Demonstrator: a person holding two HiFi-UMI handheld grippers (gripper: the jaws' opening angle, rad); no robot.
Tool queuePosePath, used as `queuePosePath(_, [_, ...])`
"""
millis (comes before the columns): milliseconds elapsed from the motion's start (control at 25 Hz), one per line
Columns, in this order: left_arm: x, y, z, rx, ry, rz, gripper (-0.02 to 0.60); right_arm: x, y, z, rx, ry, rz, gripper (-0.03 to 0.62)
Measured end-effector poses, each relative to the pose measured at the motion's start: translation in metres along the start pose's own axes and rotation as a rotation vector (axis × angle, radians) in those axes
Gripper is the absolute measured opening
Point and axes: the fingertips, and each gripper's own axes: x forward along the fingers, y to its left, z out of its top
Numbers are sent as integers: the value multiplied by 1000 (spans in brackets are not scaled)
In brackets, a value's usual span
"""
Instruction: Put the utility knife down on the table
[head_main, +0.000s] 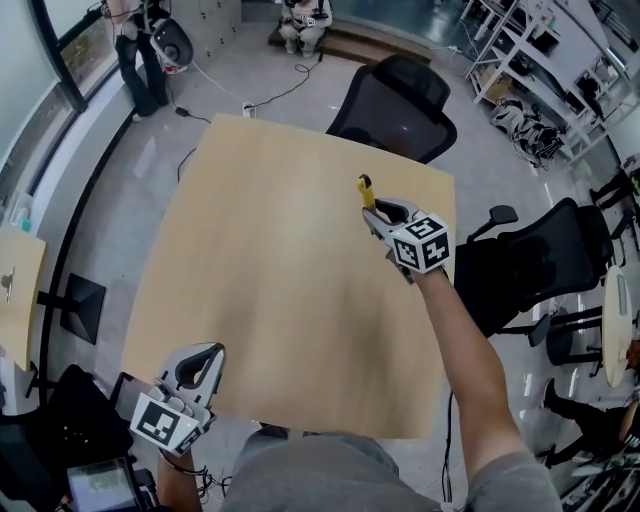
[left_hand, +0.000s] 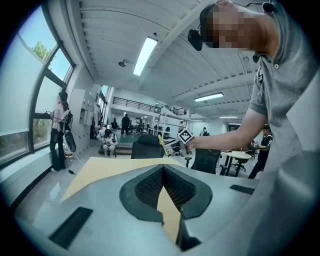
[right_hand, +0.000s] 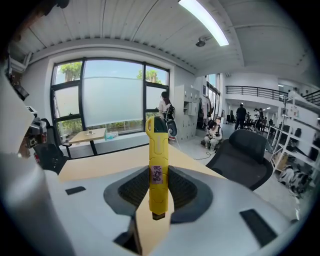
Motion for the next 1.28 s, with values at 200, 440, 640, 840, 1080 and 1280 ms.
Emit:
queuePosePath(200, [0, 1, -5, -5, 5, 5, 5, 21, -3, -10, -28, 39, 10, 117])
queuePosePath(440, [3, 1, -10, -9, 20, 8, 5, 45, -9, -25, -59, 91, 16, 117])
queuePosePath(640, [6, 1, -12, -10, 25, 6, 5, 62, -15, -39, -81, 136, 15, 117])
queuePosePath(840, [8, 2, -16, -9, 35, 8, 5, 77, -20, -55, -114, 183, 15, 117])
queuePosePath(1080, [12, 0, -21, -16, 48, 12, 5, 90, -26, -72, -175, 238, 10, 117])
queuePosePath(1280, [22, -9, -19, -13, 57, -7, 5, 86, -42, -86, -222, 290, -8, 117])
